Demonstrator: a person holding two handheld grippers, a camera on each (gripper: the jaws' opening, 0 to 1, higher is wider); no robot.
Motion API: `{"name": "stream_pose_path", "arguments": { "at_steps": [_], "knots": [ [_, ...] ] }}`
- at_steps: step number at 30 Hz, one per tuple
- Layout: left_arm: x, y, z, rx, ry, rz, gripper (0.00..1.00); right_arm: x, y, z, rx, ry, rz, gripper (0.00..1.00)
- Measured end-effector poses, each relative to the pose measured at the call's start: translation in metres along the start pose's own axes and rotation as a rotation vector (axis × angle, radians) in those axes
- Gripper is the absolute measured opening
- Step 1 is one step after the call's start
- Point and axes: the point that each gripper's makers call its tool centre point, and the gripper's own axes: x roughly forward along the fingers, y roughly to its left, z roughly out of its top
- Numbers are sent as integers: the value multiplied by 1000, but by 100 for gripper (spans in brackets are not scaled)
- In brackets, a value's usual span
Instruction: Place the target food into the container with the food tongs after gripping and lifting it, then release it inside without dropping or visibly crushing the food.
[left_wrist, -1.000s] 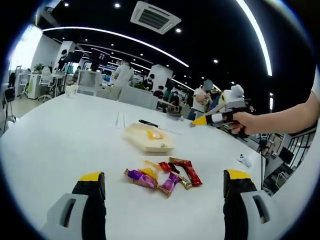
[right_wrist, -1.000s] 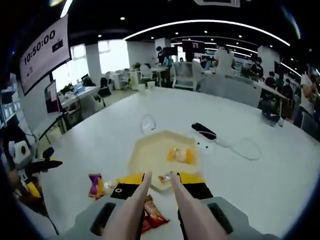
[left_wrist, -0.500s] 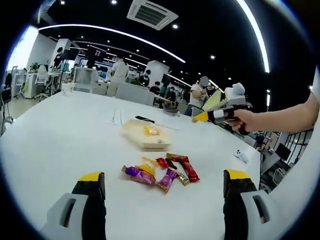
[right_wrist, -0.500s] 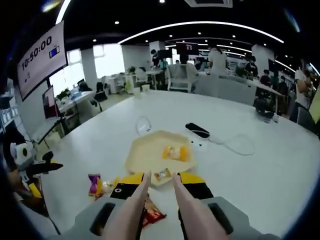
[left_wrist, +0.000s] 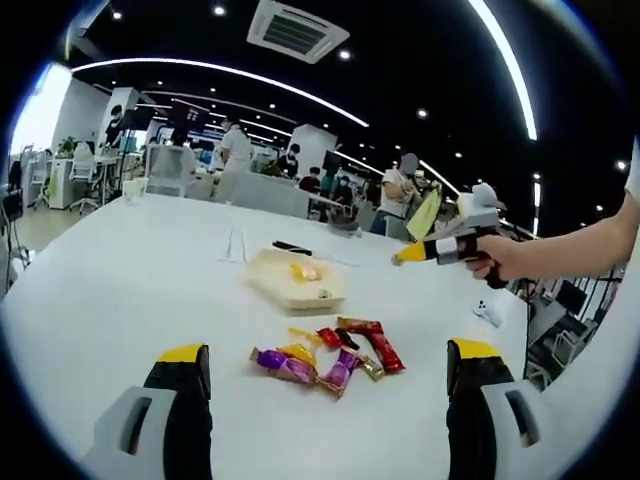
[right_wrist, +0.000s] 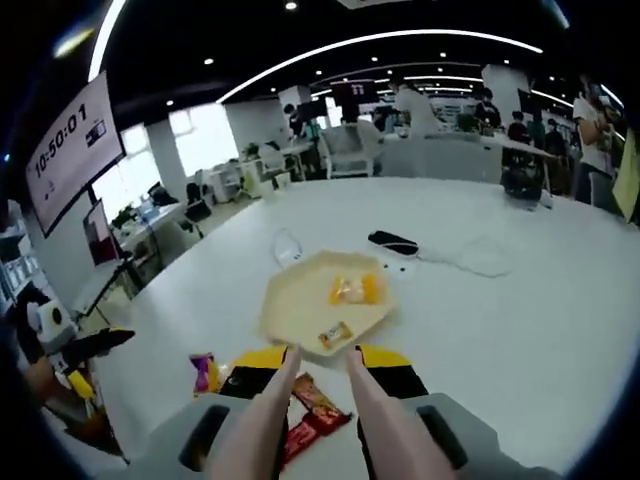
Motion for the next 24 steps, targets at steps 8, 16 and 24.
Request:
{"name": "stream_pose_path", "arguments": {
  "at_steps": [8,16,24],
  "knots": [
    [-1,-8,-4,51,9,-12,99,-5,5,-17,-1,28,2,25],
    [-1,-16,-11,54,20,-24,99,-3,8,-45,12,62,0,24],
    [1,-21,-13,42,18,-28,99,-1,10,-51,-3,73,-1,24]
  ]
}}
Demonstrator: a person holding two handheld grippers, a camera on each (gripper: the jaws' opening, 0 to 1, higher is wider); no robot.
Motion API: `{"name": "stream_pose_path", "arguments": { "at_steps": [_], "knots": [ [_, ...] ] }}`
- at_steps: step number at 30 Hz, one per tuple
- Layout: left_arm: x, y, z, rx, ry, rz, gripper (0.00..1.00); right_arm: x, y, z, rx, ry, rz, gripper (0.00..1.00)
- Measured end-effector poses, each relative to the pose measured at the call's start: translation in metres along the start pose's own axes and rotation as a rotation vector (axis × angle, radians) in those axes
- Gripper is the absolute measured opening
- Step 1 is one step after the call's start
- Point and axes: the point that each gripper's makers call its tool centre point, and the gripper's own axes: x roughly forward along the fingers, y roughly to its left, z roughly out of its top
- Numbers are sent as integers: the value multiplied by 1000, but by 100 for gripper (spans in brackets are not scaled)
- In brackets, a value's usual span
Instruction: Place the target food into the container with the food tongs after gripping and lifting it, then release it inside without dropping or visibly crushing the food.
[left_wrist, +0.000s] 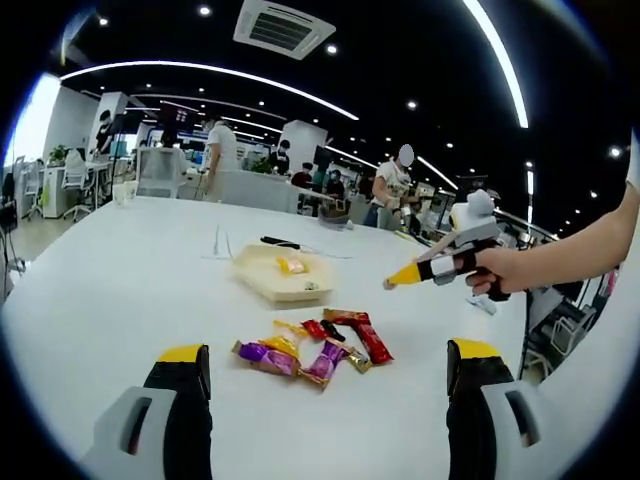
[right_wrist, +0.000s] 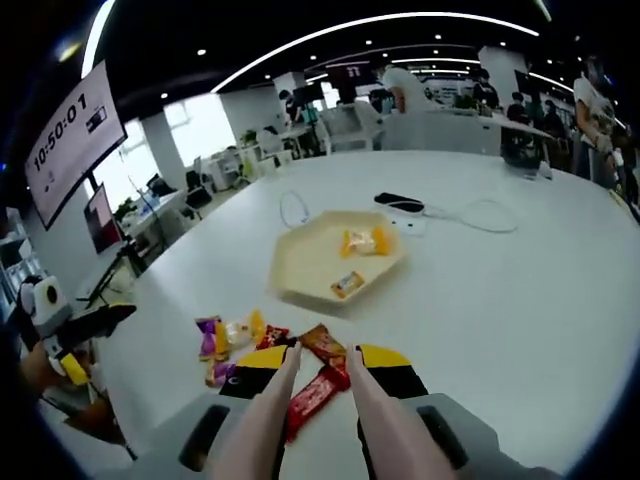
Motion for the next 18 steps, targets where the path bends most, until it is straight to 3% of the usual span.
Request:
{"name": "stream_pose_path", "arguments": {
  "at_steps": [10,14,18],
  "knots": [
    [-7,5,-16,-35,15,8,99,6,-5,-5,-109,39,16,25],
    [-12,11,-15,-46,12,22,99,7,-11,-4,-244,90,38,25],
    [-20,16,-14,-52,1,44,99,8,-16,5,-299,104,66,25]
  ]
}}
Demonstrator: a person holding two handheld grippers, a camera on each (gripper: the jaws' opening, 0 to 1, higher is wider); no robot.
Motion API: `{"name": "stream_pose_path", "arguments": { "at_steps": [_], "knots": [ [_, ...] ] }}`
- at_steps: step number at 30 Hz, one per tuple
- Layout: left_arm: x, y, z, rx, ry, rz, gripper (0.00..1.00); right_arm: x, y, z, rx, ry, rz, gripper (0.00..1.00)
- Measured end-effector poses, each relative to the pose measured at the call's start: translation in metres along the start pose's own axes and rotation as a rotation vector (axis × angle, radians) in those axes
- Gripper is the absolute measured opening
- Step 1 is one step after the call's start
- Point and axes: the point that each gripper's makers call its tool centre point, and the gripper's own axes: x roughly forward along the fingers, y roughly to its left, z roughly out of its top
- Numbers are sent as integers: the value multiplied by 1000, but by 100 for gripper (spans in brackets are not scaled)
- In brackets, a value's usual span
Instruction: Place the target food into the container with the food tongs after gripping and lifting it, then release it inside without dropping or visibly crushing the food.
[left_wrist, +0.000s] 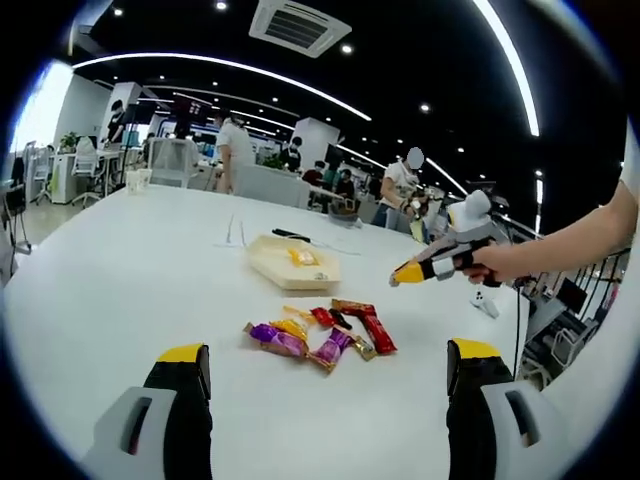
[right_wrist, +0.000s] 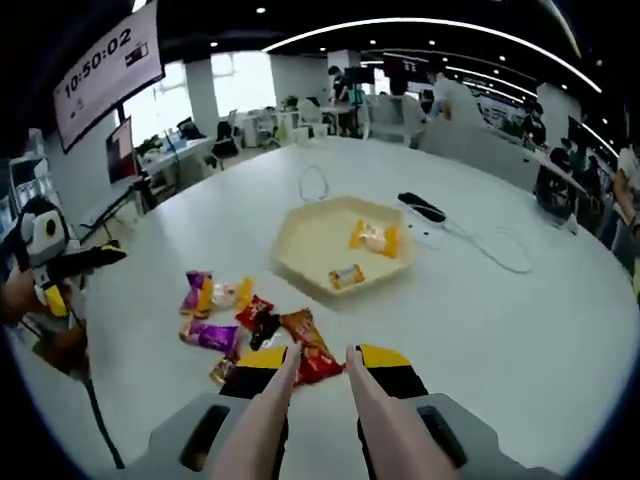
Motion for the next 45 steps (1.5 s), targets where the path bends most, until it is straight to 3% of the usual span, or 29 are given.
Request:
{"name": "stream_pose_path", "arguments": {
  "at_steps": [8,13,16,18,21,26,31,39,40,45],
  "knots": [
    [-3,-2,-6,-35,-3,3,99,8,10,7,-73,26,92,24],
    [0,-2,-3,-83,-35,17,99,21,28,-5,-114,68,141,24],
    [4,-5,1,-82,-46,19,99,28,26,-6,-87,81,127,23],
    [5,-5,4,-101,-62,16,99,31,25,-4,-148,74,124,23],
    [6,-7,7,-147,-83,2,99,34,31,0,-159,79,139,23],
    [7,-6,6,-142,-63,-15,99,42,28,5,-119,57,145,23],
    [7,-2,5,-126,-37,-17,99,53,31,-6,-79,86,159,23],
    [6,11,3,-129,-15,14,99,71,32,-21,-85,123,177,24],
    [6,12,2,-129,-13,17,99,71,31,-16,-92,92,177,24],
    [10,12,-1,-133,6,15,99,77,20,-14,-79,96,176,23]
  ]
}}
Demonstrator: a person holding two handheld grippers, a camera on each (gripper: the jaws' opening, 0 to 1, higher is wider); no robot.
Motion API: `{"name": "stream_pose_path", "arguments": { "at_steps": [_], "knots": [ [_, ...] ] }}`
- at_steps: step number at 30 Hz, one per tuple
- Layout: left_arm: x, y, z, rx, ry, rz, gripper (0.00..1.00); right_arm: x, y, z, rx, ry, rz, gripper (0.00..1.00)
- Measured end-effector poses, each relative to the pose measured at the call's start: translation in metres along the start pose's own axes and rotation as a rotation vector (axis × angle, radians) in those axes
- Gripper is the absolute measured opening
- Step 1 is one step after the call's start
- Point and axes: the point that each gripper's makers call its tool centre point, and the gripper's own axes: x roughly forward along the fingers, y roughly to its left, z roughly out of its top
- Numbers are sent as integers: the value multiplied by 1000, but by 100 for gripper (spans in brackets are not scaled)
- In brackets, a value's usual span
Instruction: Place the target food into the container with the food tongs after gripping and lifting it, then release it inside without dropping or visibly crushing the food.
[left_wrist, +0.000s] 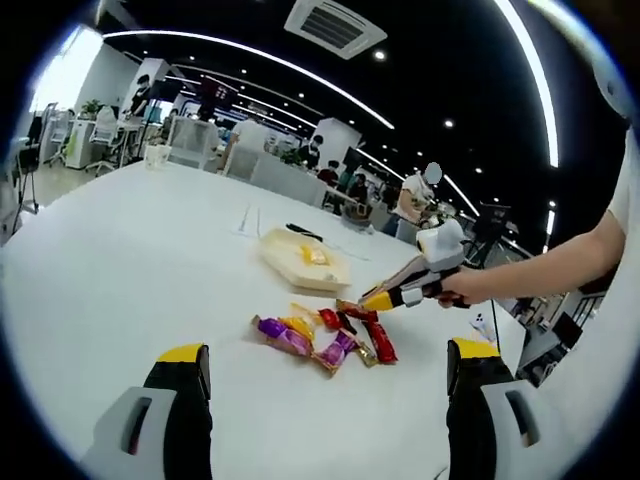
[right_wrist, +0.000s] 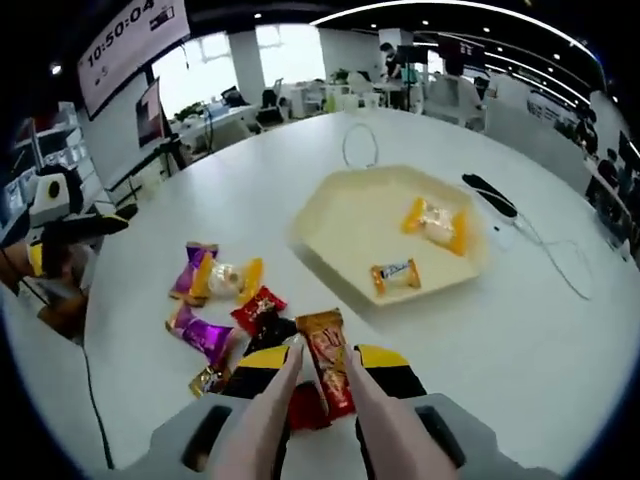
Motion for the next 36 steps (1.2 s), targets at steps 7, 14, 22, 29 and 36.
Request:
{"name": "stream_pose_path", "arguments": {
  "at_steps": [7,14,22,29,36],
  "knots": [
    [4,-2,1,-5,4,-5,99,0,0,6,-52,-13,-12,24],
    [3,-3,4,9,8,-12,99,13,-4,3,-100,17,-16,25],
    [-4,3,3,4,-14,9,99,13,-4,-20,-54,111,-37,24],
    [-7,2,-3,-10,-26,12,99,28,-7,-13,-66,53,-66,23],
    [-10,3,0,10,-44,18,99,18,-1,-8,-103,105,-98,26]
  ]
}}
